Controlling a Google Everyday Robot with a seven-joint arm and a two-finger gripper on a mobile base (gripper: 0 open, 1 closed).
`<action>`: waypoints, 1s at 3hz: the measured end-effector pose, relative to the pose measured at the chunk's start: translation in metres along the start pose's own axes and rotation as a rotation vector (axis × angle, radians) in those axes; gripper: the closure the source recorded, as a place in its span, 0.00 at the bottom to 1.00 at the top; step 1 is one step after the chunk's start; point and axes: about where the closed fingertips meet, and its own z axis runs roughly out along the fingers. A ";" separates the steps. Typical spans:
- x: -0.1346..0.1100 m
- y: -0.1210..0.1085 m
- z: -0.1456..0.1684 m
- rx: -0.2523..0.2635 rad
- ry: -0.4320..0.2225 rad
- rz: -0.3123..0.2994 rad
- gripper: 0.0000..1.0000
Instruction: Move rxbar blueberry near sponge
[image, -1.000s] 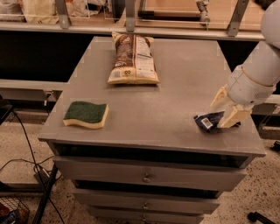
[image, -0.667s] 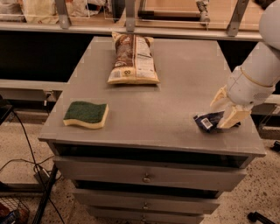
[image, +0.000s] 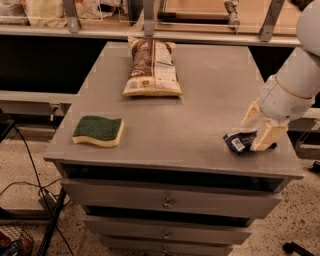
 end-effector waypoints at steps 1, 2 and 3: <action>-0.001 -0.009 -0.027 0.091 -0.033 0.022 1.00; -0.018 -0.031 -0.080 0.246 -0.082 0.001 1.00; -0.057 -0.054 -0.104 0.324 -0.150 -0.061 1.00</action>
Offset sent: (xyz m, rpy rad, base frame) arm 0.0422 0.0102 0.1397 0.1711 -0.3642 -0.0495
